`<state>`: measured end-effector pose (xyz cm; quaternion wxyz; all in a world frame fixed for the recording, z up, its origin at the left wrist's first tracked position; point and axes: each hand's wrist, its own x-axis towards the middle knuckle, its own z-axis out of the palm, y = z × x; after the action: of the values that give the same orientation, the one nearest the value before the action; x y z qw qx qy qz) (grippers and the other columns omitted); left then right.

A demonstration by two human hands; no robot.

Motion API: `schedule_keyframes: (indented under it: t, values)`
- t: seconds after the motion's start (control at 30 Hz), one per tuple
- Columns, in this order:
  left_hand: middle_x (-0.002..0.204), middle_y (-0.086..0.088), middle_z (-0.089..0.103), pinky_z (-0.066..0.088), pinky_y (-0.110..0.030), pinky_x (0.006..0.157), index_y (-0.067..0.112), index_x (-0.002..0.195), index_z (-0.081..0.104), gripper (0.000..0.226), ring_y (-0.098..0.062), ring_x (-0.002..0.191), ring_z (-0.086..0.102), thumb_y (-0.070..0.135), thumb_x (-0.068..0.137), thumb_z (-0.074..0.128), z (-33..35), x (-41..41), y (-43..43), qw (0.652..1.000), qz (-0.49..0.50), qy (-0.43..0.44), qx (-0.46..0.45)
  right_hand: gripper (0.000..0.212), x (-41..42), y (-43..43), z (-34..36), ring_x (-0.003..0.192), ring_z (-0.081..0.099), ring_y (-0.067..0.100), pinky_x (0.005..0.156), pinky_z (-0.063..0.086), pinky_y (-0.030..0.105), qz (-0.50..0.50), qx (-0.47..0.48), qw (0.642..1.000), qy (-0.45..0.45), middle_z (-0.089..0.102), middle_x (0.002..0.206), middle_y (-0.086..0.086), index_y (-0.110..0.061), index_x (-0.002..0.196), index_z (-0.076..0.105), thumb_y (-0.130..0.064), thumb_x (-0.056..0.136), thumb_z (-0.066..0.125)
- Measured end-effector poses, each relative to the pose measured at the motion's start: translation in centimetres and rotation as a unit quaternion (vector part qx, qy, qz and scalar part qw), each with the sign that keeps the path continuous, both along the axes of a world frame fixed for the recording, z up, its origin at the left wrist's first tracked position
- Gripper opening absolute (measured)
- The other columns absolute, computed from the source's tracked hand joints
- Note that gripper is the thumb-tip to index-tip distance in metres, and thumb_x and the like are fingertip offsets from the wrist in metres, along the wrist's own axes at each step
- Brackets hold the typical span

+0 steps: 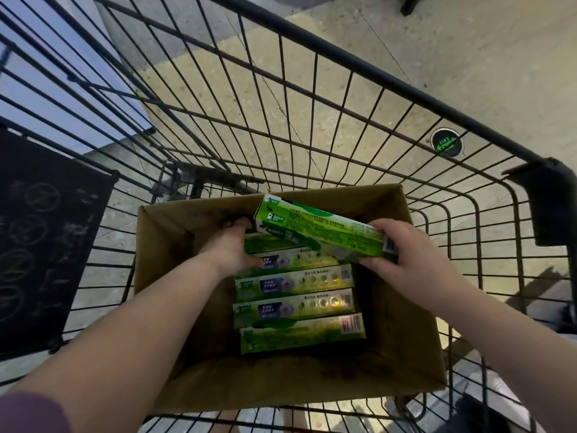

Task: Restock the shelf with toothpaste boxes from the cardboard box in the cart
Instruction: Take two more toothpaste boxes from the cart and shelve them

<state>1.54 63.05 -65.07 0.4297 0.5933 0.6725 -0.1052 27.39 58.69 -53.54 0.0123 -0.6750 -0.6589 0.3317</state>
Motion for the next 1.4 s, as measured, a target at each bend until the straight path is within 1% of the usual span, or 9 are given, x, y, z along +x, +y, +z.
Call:
schedule_keyframes:
  t: [0.1,0.33,0.53,0.77,0.93,1.03,1.13,1.27,1.4]
  values:
    - [0.142,-0.006,0.037,0.043,-0.040,0.098,0.022,0.132,0.044,0.062,-0.028,0.123,0.046,0.028,0.076,0.072,0.8,-0.3,-0.3,0.998,-0.023,0.008,0.066,0.047,0.0,0.1,0.4,0.106,0.044,0.013,0.092,0.041,0.032,0.000,0.004,1.000,-0.001,0.048,0.109,-0.010,-0.025,0.125,0.045,-0.029,0.082,0.062]
    - [0.127,0.000,0.051,0.046,-0.032,0.088,0.022,0.126,0.047,0.052,-0.017,0.110,0.051,0.023,0.079,0.068,6.9,-2.9,-2.6,0.991,0.003,-0.020,0.132,0.048,0.2,-0.7,4.7,0.103,0.039,0.005,0.090,0.039,0.026,-0.001,0.021,1.000,0.003,0.043,0.105,-0.017,-0.030,0.126,0.043,-0.032,0.082,0.062]
    - [0.113,0.009,0.050,0.043,-0.024,0.080,0.024,0.122,0.049,0.050,-0.009,0.095,0.048,0.026,0.077,0.070,16.2,-5.1,-5.6,0.990,-0.044,-0.038,0.129,0.048,-0.5,-2.8,12.1,0.103,0.036,0.002,0.098,0.037,0.027,-0.017,0.038,0.999,0.022,0.041,0.105,-0.018,-0.028,0.128,0.041,-0.031,0.084,0.060]
    - [0.106,0.020,0.047,0.043,-0.018,0.081,0.039,0.110,0.043,0.044,-0.004,0.098,0.050,0.028,0.077,0.070,25.1,-5.9,-7.4,0.975,-0.152,-0.111,0.115,0.049,-1.8,-8.0,19.6,0.109,0.040,0.003,0.100,0.040,0.030,-0.078,0.068,0.994,0.044,0.044,0.112,-0.019,-0.032,0.127,0.041,-0.034,0.082,0.061]
    - [0.105,0.029,0.045,0.040,-0.015,0.085,0.049,0.099,0.040,0.047,-0.002,0.100,0.050,0.028,0.074,0.074,31.2,-5.6,-8.3,0.941,-0.232,-0.190,0.155,0.049,-2.8,-13.6,24.8,0.104,0.041,0.004,0.091,0.037,0.022,-0.162,0.128,0.978,0.031,0.043,0.104,-0.019,-0.031,0.126,0.043,-0.031,0.081,0.064]
    - [0.103,0.027,0.049,0.044,-0.021,0.089,0.052,0.094,0.043,0.045,-0.001,0.099,0.051,0.032,0.071,0.076,34.4,-4.8,-9.3,0.918,-0.291,-0.207,0.171,0.049,-3.1,-18.0,27.8,0.105,0.045,0.009,0.093,0.041,0.028,-0.225,0.166,0.960,0.022,0.046,0.102,-0.019,-0.030,0.123,0.047,-0.030,0.078,0.068]
    - [0.101,0.020,0.057,0.044,-0.014,0.079,0.047,0.099,0.049,0.043,0.001,0.092,0.055,0.033,0.069,0.077,37.4,-3.0,-11.3,0.894,-0.349,-0.229,0.165,0.049,-3.2,-23.6,31.0,0.107,0.049,0.015,0.095,0.042,0.034,-0.276,0.202,0.940,0.008,0.053,0.109,-0.007,-0.025,0.122,0.049,-0.030,0.078,0.068]
    - [0.093,0.033,0.044,0.033,0.002,0.067,0.052,0.091,0.039,0.040,0.017,0.080,0.044,0.037,0.075,0.071,41.9,1.1,-16.5,0.838,-0.461,-0.243,0.161,0.050,-3.7,-33.1,35.3,0.101,0.053,0.012,0.089,0.044,0.029,-0.382,0.209,0.900,-0.006,0.056,0.106,-0.006,-0.030,0.119,0.049,-0.037,0.074,0.068]
    - [0.096,0.028,0.048,0.039,-0.002,0.069,0.051,0.096,0.038,0.040,0.013,0.079,0.048,0.038,0.075,0.070,45.0,5.6,-23.3,0.791,-0.534,-0.274,0.119,0.041,-4.6,-44.4,39.1,0.097,0.055,0.010,0.086,0.043,0.024,-0.466,0.215,0.857,-0.049,0.059,0.101,-0.008,-0.031,0.111,0.052,-0.033,0.074,0.068]
